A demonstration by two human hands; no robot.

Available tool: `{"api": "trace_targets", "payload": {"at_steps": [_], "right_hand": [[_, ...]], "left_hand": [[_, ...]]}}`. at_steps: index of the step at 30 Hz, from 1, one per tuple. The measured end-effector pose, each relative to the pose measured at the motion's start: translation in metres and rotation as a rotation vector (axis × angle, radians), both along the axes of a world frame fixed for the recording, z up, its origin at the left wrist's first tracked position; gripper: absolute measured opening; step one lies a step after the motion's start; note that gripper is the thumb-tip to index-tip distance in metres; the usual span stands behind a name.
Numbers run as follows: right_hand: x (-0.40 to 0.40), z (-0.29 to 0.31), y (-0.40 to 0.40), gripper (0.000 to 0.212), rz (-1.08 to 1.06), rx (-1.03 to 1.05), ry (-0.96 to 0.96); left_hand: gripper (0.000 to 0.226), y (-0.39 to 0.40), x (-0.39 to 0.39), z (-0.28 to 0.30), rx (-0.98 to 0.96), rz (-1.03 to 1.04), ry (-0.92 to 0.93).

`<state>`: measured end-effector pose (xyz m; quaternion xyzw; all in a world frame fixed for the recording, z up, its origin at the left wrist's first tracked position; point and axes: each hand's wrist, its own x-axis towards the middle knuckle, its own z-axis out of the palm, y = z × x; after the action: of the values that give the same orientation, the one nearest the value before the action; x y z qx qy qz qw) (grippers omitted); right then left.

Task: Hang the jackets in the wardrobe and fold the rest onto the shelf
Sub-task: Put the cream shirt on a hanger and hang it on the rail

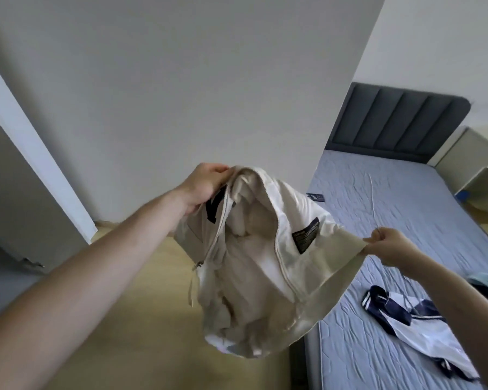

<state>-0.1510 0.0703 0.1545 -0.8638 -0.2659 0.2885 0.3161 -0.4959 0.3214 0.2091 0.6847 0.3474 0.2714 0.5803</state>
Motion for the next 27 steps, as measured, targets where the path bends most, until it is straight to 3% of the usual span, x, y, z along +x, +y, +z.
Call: {"api": "trace_targets", "payload": {"at_steps": [3,5,9,13,16,18,22,25,27], "right_hand": [[-0.012,0.016,-0.006,0.051,0.106,0.046,0.078],[-0.041,0.029,-0.001,0.050,0.215,0.159,0.025],[-0.124,0.047,0.024,0.071,0.328,0.388,-0.069],[-0.153,0.057,0.050,0.042,0.202,0.611,-0.003],[-0.165,0.064,0.065,0.015,0.122,0.668,0.119],[-0.177,0.067,0.074,0.016,0.073,0.646,0.160],[-0.199,0.054,0.089,0.027,0.001,0.547,0.310],[-0.210,0.044,0.097,0.026,-0.010,0.506,0.382],[-0.215,0.043,0.103,0.025,0.006,0.498,0.389]], "left_hand": [[0.029,-0.008,0.018,0.025,0.123,-0.096,0.083],[0.026,-0.021,0.034,0.034,0.176,-0.161,0.129],[0.030,-0.046,0.060,0.047,0.170,-0.316,0.139],[0.036,-0.050,0.062,0.055,0.137,-0.377,0.114],[0.032,-0.041,0.045,0.046,0.268,-0.285,0.124],[0.019,-0.033,0.026,0.025,0.271,-0.211,0.091],[0.009,-0.028,-0.035,-0.057,-0.001,0.116,0.054],[0.016,-0.055,-0.097,-0.148,-0.097,0.286,0.376],[0.017,-0.095,-0.127,-0.196,-0.150,0.117,0.628]]}}
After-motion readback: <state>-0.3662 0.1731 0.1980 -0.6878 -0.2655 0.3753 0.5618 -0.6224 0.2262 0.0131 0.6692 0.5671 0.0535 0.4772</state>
